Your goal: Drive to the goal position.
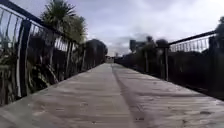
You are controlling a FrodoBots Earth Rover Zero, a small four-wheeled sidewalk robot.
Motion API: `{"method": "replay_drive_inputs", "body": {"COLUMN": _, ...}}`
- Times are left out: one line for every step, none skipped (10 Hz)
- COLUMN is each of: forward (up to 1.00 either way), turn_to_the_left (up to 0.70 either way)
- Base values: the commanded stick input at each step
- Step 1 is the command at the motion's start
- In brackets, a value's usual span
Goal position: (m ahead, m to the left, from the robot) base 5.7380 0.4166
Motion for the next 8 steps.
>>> {"method": "replay_drive_inputs", "body": {"forward": 0.7, "turn_to_the_left": 0.0}}
{"method": "replay_drive_inputs", "body": {"forward": 0.7, "turn_to_the_left": 0.0}}
{"method": "replay_drive_inputs", "body": {"forward": 0.7, "turn_to_the_left": 0.0}}
{"method": "replay_drive_inputs", "body": {"forward": 0.7, "turn_to_the_left": 0.0}}
{"method": "replay_drive_inputs", "body": {"forward": 0.7, "turn_to_the_left": 0.0}}
{"method": "replay_drive_inputs", "body": {"forward": 0.7, "turn_to_the_left": 0.0}}
{"method": "replay_drive_inputs", "body": {"forward": 0.7, "turn_to_the_left": 0.0}}
{"method": "replay_drive_inputs", "body": {"forward": 0.7, "turn_to_the_left": 0.0}}
